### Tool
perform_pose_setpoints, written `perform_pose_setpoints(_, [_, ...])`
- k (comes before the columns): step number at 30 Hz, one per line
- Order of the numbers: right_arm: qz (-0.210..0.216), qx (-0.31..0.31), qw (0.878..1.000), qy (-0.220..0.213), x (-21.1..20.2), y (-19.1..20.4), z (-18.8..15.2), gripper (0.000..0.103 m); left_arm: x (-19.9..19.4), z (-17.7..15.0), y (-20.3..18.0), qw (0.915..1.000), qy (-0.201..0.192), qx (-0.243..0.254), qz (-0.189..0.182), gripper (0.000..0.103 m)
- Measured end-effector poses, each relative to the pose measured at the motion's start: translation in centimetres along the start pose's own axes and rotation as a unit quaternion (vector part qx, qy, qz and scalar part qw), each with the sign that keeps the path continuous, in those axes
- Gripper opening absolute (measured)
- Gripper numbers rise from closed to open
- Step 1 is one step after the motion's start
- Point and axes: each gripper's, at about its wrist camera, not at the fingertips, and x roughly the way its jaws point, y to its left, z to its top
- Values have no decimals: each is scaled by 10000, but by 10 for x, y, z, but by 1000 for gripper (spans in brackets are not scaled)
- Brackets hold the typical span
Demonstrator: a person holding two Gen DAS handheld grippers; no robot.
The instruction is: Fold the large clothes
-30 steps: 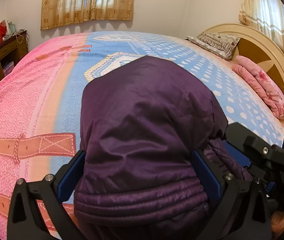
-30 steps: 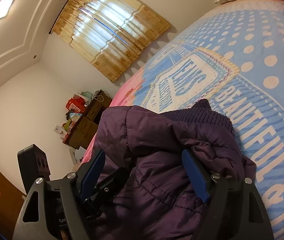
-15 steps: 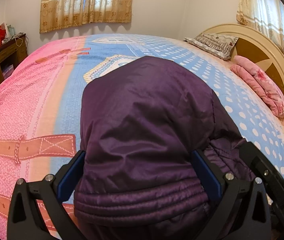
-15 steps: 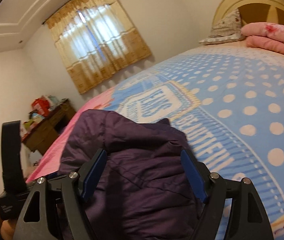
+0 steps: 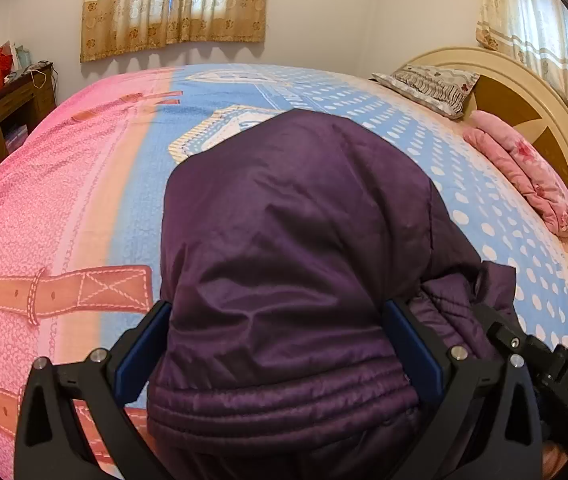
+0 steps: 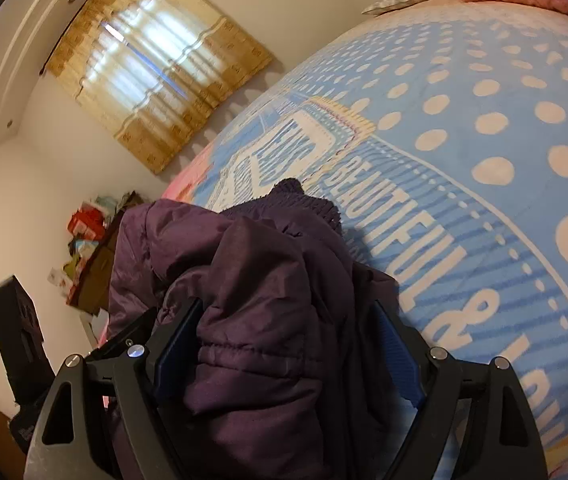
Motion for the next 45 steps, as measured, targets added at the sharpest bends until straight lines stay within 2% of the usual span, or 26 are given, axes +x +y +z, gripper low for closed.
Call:
perform_pose_setpoints(6, [198, -33, 9992, 346, 14, -2, 5, 84, 1, 1, 0, 10000, 31, -17, 38, 103])
perform_pose_setpoints(12, [231, -81, 9989, 390, 21, -1, 7, 84, 2, 3, 1, 9999, 87, -8, 51, 103])
perform_pose_setpoints(14, [284, -66, 9988, 386, 23, 0, 7, 84, 1, 5, 6, 9998, 124, -78, -92, 103])
perform_pose_setpoints(17, [423, -89, 9982, 421, 24, -2, 8, 84, -13, 9, 24, 9976, 255, -302, -575, 103])
perform_pose_setpoints(22, [673, -52, 9961, 565, 24, -9, 11, 83, -42, -3, 56, 9917, 170, -722, -1050, 103])
perform_pose_setpoints(25, [1042, -63, 9928, 587, 24, -16, 11, 82, -34, -18, 74, 9792, 478, -971, -1714, 103])
perform_pose_setpoints(27, [1222, -112, 9905, 622, 23, -17, 10, 80, -21, -27, 86, 9626, 636, -1341, -2266, 103])
perform_pose_setpoints(28, [1293, -112, 9894, 646, 24, -17, 10, 77, -10, -34, 94, 9482, 787, -1663, -2591, 103])
perform_pose_setpoints(29, [1353, -137, 9884, 680, 24, -15, 11, 73, -4, -37, 100, 9372, 838, -1913, -2792, 103])
perform_pose_setpoints(30, [1406, -148, 9875, 703, 25, -14, 11, 71, -3, -38, 101, 9354, 788, -1965, -2834, 103])
perform_pose_setpoints(32, [1606, -139, 9844, 706, 24, -13, 12, 62, -9, -36, 91, 9462, 664, -1699, -2673, 103])
perform_pose_setpoints(35, [1763, -178, 9820, 659, 20, -8, 12, 55, -24, -32, 74, 9616, 516, -1307, -2357, 101])
perform_pose_setpoints(38, [1919, -185, 9791, 656, 17, -2, 13, 51, -45, -31, 62, 9717, 328, -1080, -2077, 94])
perform_pose_setpoints(41, [2116, -271, 9742, 740, 19, 12, 14, 49, -65, -29, 55, 9807, 54, -901, -1736, 93])
perform_pose_setpoints(45, [2460, -401, 9638, 950, 29, 44, 10, 47, -94, -29, 70, 9870, -246, -839, -1348, 93])
